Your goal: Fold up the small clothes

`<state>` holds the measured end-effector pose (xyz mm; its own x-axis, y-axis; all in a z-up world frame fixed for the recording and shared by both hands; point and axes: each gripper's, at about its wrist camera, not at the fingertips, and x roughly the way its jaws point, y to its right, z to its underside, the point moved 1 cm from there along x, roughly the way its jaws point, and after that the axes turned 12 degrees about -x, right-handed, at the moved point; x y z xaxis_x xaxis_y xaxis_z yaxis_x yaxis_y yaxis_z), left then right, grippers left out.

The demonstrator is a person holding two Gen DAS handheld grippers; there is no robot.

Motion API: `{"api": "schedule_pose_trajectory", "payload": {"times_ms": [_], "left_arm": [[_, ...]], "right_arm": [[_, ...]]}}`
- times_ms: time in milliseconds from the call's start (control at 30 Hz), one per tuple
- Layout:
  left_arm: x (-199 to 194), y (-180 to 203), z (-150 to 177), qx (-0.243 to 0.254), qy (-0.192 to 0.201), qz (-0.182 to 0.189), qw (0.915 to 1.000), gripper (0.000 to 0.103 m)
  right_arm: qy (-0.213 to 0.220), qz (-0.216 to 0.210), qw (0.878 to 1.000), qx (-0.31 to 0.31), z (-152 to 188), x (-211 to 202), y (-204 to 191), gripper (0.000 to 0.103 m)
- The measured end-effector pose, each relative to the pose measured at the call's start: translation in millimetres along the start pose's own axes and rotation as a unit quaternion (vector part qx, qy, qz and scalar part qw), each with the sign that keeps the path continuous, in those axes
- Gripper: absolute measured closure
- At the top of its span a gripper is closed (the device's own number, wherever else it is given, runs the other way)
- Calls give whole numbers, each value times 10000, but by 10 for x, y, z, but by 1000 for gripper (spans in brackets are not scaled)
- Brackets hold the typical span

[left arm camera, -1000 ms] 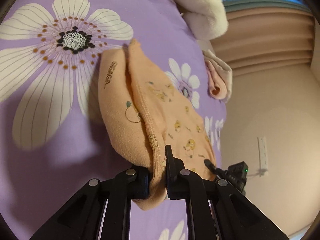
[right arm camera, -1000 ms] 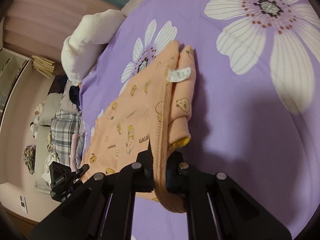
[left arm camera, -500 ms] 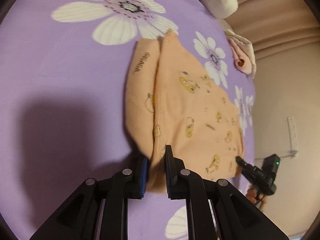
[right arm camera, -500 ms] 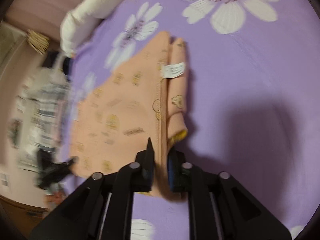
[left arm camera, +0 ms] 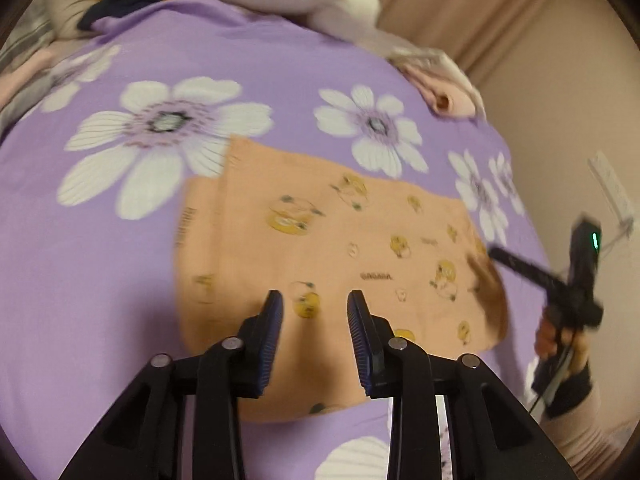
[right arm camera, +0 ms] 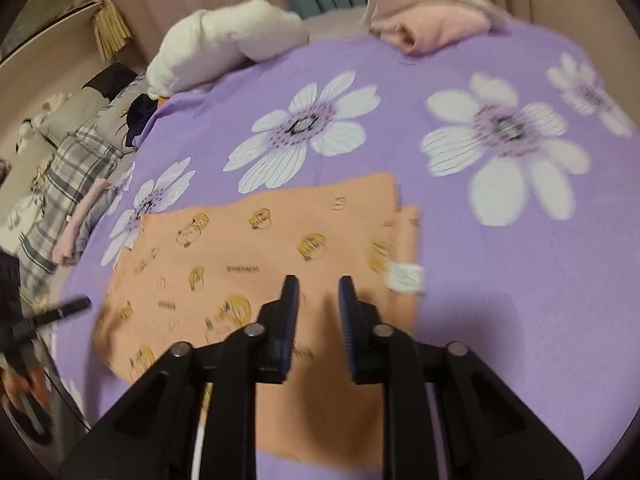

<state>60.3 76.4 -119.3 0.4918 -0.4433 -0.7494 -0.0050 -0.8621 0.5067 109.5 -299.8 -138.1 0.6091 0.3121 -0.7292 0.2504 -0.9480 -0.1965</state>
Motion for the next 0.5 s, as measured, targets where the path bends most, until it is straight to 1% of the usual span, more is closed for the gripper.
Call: {"api": "schedule_pose_trajectory", "payload": {"times_ms": [33, 100, 167, 200, 233, 333, 367, 400, 433, 500], "left_arm": [[61, 11, 29, 44, -72, -13, 10000, 72], [172, -29, 102, 96, -220, -159, 9996, 72], [252, -130, 176, 40, -402, -286, 9988, 72], [268, -201, 207, -26, -455, -231, 9987, 72], [224, -218, 233, -52, -440, -172, 9989, 72], [60, -247, 240, -112, -439, -23, 9990, 72], [11, -230, 233, -95, -402, 47, 9991, 72], [-45, -208, 227, -42, -312, 73, 9995, 72], [-80, -180, 223, 26, -233, 82, 9997, 72], [-92, -147, 200, 48, -156, 118, 9998, 72]], "right_arm": [[-90, 67, 9999, 22, -32, 121, 32, 86], [-307, 281, 9991, 113, -63, 331, 156, 87], [-544, 431, 9970, 349, -65, 511, 331, 94], [-581, 534, 9958, 474, -68, 552, 412, 97], [-573, 562, 9953, 537, -72, 557, 457, 103], [-491, 658, 9946, 629, -80, 447, 510, 103], [-407, 654, 9958, 492, -72, 350, 460, 96], [-334, 603, 9970, 342, -69, 265, 394, 93], [-272, 548, 9980, 139, -58, 176, 302, 93], [-228, 297, 9992, -165, 17, 12, 114, 93]]}}
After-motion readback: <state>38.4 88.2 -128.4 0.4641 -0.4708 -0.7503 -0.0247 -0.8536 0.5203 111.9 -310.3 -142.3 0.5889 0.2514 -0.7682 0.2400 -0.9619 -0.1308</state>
